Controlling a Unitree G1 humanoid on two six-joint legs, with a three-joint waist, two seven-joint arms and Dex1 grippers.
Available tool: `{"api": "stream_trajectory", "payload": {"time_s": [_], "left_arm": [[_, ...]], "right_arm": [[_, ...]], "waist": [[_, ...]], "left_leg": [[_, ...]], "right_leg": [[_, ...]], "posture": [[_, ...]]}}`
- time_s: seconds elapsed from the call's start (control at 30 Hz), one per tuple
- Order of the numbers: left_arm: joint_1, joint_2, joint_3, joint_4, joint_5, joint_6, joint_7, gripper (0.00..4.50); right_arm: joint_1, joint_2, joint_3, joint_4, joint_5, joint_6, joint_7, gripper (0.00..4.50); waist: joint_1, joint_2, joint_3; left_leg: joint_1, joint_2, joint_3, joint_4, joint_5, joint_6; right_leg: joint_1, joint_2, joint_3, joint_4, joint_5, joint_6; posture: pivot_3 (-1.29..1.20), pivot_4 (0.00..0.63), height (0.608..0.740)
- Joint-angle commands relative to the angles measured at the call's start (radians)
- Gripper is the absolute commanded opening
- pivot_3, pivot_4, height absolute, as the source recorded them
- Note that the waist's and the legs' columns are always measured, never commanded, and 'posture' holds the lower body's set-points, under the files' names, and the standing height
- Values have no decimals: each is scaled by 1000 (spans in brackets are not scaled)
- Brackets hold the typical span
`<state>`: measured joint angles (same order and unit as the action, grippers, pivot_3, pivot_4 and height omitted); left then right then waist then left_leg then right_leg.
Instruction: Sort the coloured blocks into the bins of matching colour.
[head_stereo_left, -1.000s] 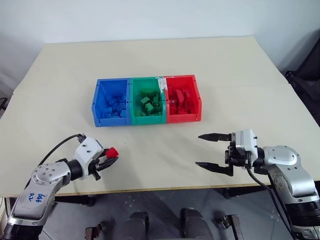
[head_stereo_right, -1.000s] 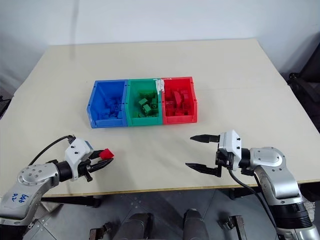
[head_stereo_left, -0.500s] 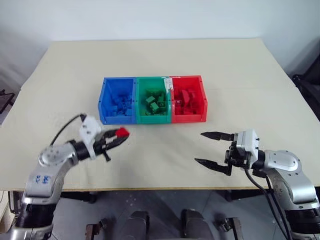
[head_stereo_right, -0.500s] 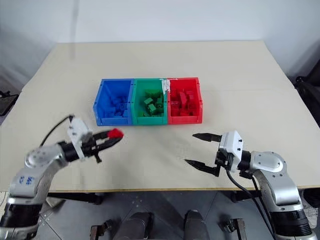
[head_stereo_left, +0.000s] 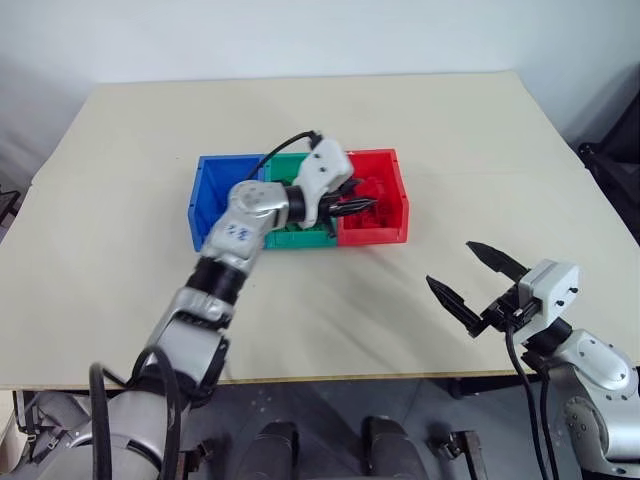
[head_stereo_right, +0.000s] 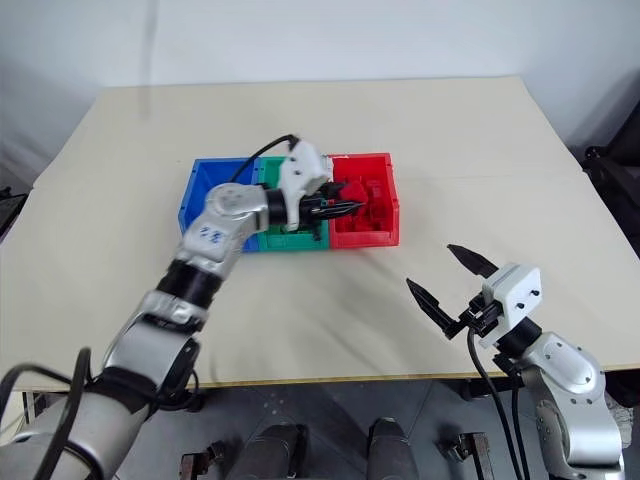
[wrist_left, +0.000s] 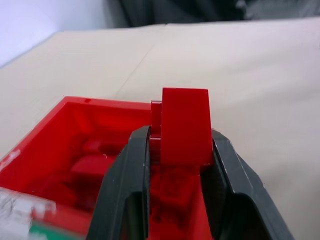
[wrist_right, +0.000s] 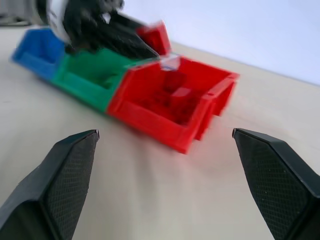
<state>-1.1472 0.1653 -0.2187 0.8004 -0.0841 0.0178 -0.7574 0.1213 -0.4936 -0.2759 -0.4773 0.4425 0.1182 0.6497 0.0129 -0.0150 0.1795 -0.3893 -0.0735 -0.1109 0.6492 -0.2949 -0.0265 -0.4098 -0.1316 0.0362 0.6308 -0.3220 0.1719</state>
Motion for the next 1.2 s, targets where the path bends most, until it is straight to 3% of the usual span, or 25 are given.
{"api": "stream_trajectory", "payload": {"time_s": [0.03,0.23,0.37,0.57,0.8,0.97,1.2], "left_arm": [[-87,-29,29,171,44,-124,60,1303],[-98,-10,57,234,55,-214,0,3167],[-12,113,107,100,5,-255,-139,4429],[244,361,221,-239,-126,-210,-344,4486],[702,609,488,-593,-300,-49,-358,4486],[963,664,632,-737,-328,48,-289,4486],[1064,594,632,-847,-300,69,-153,4486]], "right_arm": [[31,13,-9,-93,3,8,-47,4500],[44,13,1,-127,8,24,-77,4500],[7,-9,23,-108,20,25,-40,4500],[-80,-84,72,-18,72,40,123,4500],[-236,-159,130,181,87,18,327,4500],[-319,-141,159,281,67,-10,378,4500],[-346,-104,167,342,34,-51,368,4500]], "waist": [[-1,0,0],[-4,-1,1],[-20,-1,0],[-41,-1,0],[-41,-1,0],[-19,-1,0],[2,-1,0]], "left_leg": [[0,0,0,0,0,0],[0,0,0,0,0,0],[0,0,0,0,0,0],[1,1,-8,-1,0,0],[1,4,-10,-1,0,1],[2,6,-11,0,0,1],[2,5,-11,0,0,0]], "right_leg": [[0,0,0,0,0,0],[0,0,0,0,0,0],[0,0,0,3,0,0],[-2,0,1,7,0,0],[-2,0,1,7,0,-1],[0,-1,0,3,0,-1],[0,-1,0,2,0,-1]], "posture": [[0,150,740],[0,150,740],[0,150,740],[0,150,740],[0,150,740],[0,150,740],[0,150,740]]}}
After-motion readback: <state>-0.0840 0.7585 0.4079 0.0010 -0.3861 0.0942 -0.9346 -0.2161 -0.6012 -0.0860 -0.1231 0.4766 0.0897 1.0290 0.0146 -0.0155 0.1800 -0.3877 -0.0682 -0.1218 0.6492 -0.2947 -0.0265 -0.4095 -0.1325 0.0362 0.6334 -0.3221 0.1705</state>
